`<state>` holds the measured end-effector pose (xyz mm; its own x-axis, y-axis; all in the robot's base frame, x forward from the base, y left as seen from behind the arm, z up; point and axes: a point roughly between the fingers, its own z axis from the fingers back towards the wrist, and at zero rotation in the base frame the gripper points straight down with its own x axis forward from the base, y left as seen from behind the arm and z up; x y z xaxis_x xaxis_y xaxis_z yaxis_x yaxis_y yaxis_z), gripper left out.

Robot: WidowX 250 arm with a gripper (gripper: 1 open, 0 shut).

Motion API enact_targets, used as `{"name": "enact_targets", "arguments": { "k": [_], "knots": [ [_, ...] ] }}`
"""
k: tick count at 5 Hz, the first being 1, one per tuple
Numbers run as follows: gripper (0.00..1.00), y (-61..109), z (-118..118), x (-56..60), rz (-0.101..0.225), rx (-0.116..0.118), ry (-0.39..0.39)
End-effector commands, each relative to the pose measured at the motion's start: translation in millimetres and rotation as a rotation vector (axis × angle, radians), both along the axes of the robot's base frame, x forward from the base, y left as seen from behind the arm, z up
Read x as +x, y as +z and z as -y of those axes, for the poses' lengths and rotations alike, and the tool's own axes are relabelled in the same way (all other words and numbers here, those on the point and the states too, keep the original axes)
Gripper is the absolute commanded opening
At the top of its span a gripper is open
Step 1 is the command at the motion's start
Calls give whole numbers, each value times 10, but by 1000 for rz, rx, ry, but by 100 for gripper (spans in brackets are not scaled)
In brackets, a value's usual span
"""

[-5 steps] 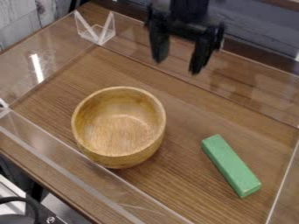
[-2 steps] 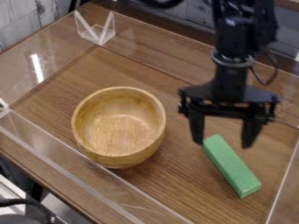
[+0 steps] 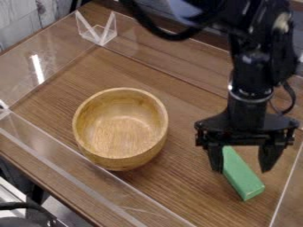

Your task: Put the green block in the brown bowl

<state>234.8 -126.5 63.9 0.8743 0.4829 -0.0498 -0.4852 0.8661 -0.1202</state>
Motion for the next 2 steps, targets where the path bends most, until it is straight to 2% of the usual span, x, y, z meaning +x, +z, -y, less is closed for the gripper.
{"name": "enact_targets", "arguments": {
  "k": [1,2],
  "knots": [
    [100,-41,67,49,38,-29,73],
    [100,-119,75,72,43,-39,131]
  ]
}}
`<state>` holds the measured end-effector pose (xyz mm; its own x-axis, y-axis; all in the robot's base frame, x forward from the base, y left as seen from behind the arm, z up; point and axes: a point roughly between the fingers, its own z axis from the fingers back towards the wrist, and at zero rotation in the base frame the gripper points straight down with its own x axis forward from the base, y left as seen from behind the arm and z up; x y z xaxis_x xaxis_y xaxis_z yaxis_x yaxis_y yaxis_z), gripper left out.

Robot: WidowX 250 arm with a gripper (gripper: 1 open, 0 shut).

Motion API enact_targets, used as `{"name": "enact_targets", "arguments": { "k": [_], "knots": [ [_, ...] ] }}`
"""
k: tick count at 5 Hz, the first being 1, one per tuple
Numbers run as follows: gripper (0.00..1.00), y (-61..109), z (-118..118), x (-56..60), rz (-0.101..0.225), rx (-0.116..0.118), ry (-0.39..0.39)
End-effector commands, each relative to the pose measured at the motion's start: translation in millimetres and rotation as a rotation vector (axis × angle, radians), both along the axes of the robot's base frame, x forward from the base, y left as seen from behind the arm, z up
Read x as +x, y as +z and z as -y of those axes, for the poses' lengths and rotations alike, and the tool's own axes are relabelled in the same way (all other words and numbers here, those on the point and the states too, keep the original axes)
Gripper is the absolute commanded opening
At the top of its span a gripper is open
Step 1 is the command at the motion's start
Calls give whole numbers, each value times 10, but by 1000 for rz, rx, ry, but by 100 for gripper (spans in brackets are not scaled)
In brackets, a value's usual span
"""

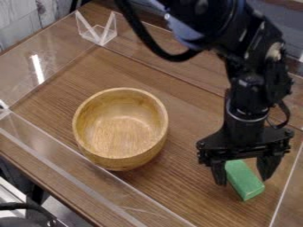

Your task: Put the green block in the brown bowl

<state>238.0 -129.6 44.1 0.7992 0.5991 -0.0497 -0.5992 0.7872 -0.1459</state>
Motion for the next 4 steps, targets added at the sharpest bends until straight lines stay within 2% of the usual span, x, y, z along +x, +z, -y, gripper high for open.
{"name": "enact_targets", "arguments": {
  "k": [1,3,4],
  "knots": [
    [100,2,57,62,34,-20,17],
    [100,-77,80,72,36,-26,23],
    [0,-86,89,67,34,-29,24]
  ]
}}
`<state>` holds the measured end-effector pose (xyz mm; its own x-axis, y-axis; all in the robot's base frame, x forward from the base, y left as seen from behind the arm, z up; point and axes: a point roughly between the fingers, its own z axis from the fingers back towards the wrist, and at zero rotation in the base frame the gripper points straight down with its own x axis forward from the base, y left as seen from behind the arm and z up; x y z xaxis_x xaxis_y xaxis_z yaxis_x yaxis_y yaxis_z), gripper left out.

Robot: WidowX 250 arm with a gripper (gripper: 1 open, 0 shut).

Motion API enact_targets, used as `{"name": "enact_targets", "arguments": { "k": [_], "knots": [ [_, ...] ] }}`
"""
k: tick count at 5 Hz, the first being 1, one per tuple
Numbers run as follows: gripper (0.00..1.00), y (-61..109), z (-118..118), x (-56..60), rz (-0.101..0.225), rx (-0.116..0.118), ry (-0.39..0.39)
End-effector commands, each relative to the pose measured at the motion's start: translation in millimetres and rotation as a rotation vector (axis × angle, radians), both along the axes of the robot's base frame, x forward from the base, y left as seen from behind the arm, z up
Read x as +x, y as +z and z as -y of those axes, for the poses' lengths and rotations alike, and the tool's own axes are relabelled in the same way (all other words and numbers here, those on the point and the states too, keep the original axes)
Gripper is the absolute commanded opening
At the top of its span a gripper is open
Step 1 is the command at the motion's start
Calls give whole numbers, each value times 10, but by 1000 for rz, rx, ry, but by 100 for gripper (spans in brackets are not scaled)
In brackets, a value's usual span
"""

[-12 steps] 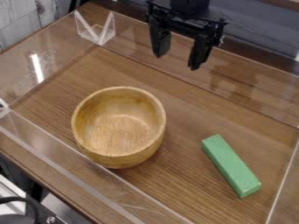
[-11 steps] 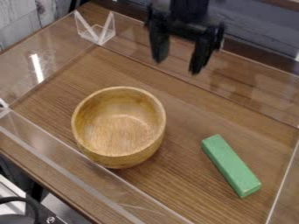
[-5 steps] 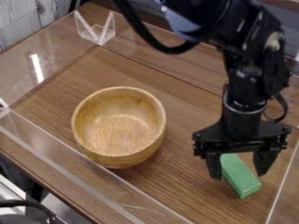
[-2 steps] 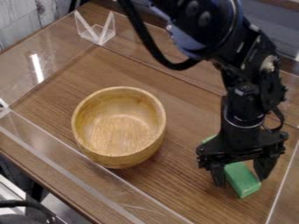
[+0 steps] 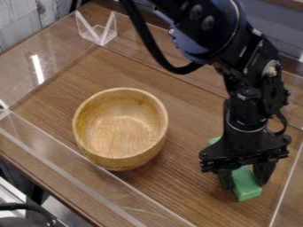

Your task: Put the green block in the brown bowl

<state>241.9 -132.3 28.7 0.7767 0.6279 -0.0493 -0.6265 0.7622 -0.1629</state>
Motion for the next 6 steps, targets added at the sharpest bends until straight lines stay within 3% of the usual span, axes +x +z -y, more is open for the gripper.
{"name": "enact_targets", "arguments": {
  "k": [1,6],
  "knots": [
    [0,126,70,4,13,-16,-22],
    [0,379,115,-59,-14,-38,-64]
  ]
}}
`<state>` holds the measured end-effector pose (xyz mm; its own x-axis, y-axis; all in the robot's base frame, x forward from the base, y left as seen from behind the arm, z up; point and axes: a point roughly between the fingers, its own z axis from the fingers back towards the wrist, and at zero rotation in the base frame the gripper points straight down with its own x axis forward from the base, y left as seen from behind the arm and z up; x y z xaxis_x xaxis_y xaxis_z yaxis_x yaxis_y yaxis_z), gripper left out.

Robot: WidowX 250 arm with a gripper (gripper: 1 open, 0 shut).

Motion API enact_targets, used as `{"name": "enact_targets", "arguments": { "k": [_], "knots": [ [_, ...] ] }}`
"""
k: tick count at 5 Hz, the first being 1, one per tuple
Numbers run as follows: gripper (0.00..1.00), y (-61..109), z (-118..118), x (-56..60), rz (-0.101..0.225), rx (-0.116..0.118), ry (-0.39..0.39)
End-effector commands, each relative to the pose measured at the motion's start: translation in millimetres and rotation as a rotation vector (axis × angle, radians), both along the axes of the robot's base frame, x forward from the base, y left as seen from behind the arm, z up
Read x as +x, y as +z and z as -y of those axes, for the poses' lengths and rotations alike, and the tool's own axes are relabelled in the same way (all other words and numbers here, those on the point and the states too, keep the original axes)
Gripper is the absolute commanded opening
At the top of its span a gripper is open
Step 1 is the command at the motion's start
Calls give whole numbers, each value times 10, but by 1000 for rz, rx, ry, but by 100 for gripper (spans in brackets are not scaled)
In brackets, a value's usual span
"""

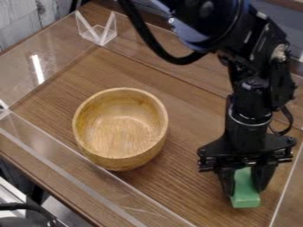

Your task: Put the green block in the brown bowl

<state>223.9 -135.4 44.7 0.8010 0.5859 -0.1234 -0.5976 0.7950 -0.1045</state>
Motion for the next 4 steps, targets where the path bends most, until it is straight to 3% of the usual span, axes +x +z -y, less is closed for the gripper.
{"name": "enact_targets", "arguments": {
  "k": [1,4],
  "knots": [
    [0,223,94,121,79,-46,-6],
    [0,344,58,85,82,-55,8]
  ]
}}
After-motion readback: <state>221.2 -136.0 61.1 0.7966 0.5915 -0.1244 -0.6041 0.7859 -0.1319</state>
